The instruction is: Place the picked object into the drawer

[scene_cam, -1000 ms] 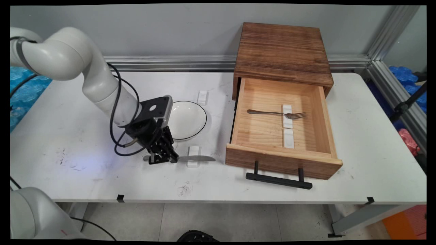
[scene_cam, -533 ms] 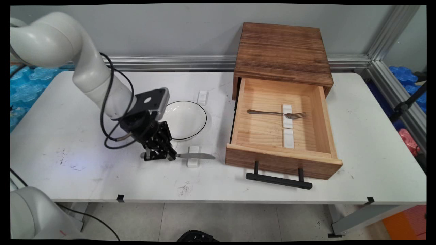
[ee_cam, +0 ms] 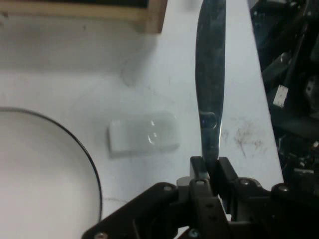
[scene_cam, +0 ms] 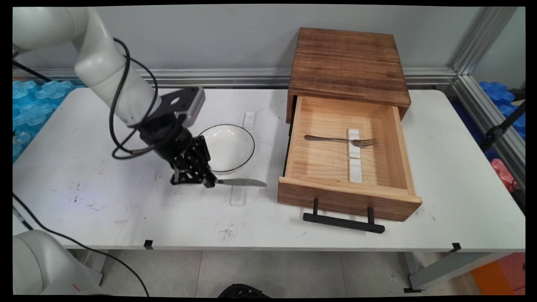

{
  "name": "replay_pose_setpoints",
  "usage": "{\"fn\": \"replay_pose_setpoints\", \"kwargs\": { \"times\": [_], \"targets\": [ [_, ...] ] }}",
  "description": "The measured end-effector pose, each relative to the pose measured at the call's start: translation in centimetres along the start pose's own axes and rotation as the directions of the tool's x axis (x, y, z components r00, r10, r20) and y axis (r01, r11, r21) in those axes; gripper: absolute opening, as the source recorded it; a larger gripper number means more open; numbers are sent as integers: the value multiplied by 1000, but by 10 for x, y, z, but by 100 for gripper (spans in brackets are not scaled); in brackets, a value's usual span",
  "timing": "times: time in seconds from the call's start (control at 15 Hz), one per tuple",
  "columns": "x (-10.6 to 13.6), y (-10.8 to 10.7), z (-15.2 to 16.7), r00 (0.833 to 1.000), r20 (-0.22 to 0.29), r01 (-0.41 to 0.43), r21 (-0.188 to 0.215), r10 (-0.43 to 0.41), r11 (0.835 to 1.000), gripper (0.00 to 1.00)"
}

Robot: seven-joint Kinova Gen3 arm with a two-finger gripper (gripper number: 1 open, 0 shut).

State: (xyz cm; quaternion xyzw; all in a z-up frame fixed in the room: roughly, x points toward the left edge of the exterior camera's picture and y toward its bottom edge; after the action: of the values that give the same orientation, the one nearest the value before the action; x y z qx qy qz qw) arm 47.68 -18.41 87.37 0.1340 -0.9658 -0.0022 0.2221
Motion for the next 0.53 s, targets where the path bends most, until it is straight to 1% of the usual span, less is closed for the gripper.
{"fn": "replay_pose_setpoints", "kwargs": {
  "times": [0.27,0.53],
  "targets": [
    [26,-11,-23,999,-35,-19,-8,18,1000,0],
    [50,-23,-34,998,-63,-29,-4,28,1000,0]
  ]
}}
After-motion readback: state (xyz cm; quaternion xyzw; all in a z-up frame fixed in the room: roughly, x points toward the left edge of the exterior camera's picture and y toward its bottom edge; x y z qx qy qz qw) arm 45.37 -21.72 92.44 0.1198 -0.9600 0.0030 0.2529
